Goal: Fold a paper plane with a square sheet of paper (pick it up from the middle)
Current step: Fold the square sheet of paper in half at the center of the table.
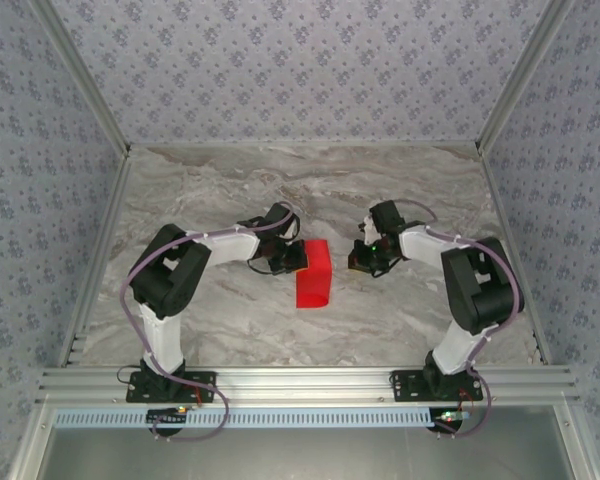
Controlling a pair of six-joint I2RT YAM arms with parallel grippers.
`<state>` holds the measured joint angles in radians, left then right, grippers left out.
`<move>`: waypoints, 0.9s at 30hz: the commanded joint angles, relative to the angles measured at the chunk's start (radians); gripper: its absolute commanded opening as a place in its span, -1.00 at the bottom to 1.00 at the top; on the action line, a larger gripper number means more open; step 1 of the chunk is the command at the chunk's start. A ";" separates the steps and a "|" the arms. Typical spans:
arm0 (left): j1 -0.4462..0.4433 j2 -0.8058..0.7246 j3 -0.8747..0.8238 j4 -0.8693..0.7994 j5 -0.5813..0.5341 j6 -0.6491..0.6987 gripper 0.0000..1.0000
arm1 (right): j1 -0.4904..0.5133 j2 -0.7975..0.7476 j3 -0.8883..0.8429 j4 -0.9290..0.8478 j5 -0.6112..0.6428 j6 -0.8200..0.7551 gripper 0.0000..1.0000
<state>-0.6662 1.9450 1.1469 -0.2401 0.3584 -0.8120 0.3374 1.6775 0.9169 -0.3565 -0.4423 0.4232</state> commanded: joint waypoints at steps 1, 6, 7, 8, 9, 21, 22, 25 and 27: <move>-0.007 0.129 -0.063 -0.217 -0.176 0.008 -1.00 | 0.053 -0.056 0.024 -0.009 -0.008 -0.019 -1.00; -0.008 0.133 -0.051 -0.223 -0.178 0.006 -1.00 | 0.137 0.045 0.094 0.059 -0.030 0.014 -1.00; -0.008 0.134 -0.050 -0.224 -0.179 0.005 -1.00 | 0.147 0.072 0.106 0.081 -0.042 0.024 -1.00; -0.008 0.133 -0.050 -0.225 -0.178 0.006 -1.00 | 0.154 0.094 0.115 0.098 -0.047 0.030 -1.00; -0.008 0.134 -0.050 -0.227 -0.181 0.005 -1.00 | 0.160 0.119 0.125 0.115 -0.054 0.034 -1.00; -0.008 0.123 -0.094 -0.228 -0.191 -0.014 -1.00 | 0.021 0.172 0.015 0.238 -0.024 0.065 -1.00; -0.007 0.121 -0.100 -0.224 -0.190 -0.015 -1.00 | 0.003 0.156 -0.001 0.243 -0.016 0.066 -1.00; -0.008 0.123 -0.111 -0.214 -0.183 -0.017 -1.00 | -0.019 0.103 -0.001 0.218 -0.008 0.049 -1.00; -0.009 0.121 -0.113 -0.214 -0.183 -0.018 -1.00 | 0.005 0.058 0.012 0.203 -0.003 0.036 -1.00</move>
<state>-0.6701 1.9484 1.1336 -0.2337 0.3477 -0.8234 0.3347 1.8027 0.9276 -0.1154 -0.5049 0.4778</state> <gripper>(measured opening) 0.041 0.051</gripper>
